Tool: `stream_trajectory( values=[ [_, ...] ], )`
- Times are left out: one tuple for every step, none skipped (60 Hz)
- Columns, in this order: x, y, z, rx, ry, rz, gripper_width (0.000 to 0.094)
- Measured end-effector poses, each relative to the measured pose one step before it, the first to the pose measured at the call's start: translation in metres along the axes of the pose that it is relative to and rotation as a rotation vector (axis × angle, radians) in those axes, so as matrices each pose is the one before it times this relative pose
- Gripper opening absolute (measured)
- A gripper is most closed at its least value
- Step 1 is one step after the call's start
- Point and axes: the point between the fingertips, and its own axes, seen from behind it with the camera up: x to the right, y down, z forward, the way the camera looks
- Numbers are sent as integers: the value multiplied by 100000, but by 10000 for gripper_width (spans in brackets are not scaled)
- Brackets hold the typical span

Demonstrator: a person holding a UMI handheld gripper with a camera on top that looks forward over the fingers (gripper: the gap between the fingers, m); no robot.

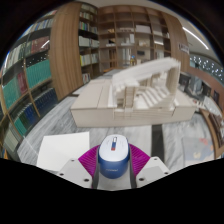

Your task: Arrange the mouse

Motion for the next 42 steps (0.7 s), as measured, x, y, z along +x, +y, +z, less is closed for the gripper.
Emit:
stream_trajectory(
  values=[
    [352,-828,-847,1876,121,-1057,428],
    [426,-870,-833,2220,-108,-983,427],
    [502,-896,-890,2019,-128,-598,428],
    [727,-965,-924,2203,-91,-359,429],
    [683,-902,-1226,1841,315,-111,428],
    [972,-853,-985,1947,436,-93,427],
    [1120,-835,-939,1887,798,-62,427],
    [1375,-835,-958,1839,1212,131,429],
    [1559,-726,-912,1754,1694,446,429],
    [1700,-649,-831,1609,2033,707,429],
    [1829,-561,-758,1419,2343,862,428],
    [1999,-376,-367,1505,2313,1171,429],
    [2119,-312,-415,1107,2648,1372,429],
    [1938,-352,-523,415,2640,1367,429],
    [1926,38,-363,47,2408,1061,427],
    [1875,260,-210,-416,2196,796,426],
    [1799,666,-24,-845,2055,669,426],
    [1674,684,32,-1354,1981,726,427],
    [1566,759,143,-1608,1846,868,426],
    [1447,917,201,-1812,1815,948,425],
    [1361,998,345,-2045,1824,807,425],
    [1047,1210,409,-2078,1887,685,423],
    [1428,1075,564,-2202,1484,598,424],
    [977,1033,453,-2133,1141,170,423],
    [504,1005,345,-1915,833,-136,423],
    [557,967,456,-1615,386,-136,423],
    [445,862,467,-1419,140,-63,424],
    [390,834,479,-1346,6,-6,425],
    [320,771,473,-1369,-79,142,423],
    [188,724,418,-1396,-187,169,424],
    [120,696,418,-1426,-355,156,424],
    [126,597,327,-1336,-551,68,424],
    [-42,456,388,-928,-786,73,425],
    [33,540,330,-887,-907,-78,426],
    [-21,437,318,-868,-666,-263,427],
    [-44,470,297,-1079,-689,-232,446],
    [73,364,327,-819,12,173,448],
    [-83,325,219,-30,-690,308,523],
    [-45,-506,225,2635,-297,1027,481],
    [-45,-16,142,343,-509,465,490],
    [-18,52,119,-285,-496,-305,513],
    [-51,-3,92,130,-637,-21,522]
  ],
)
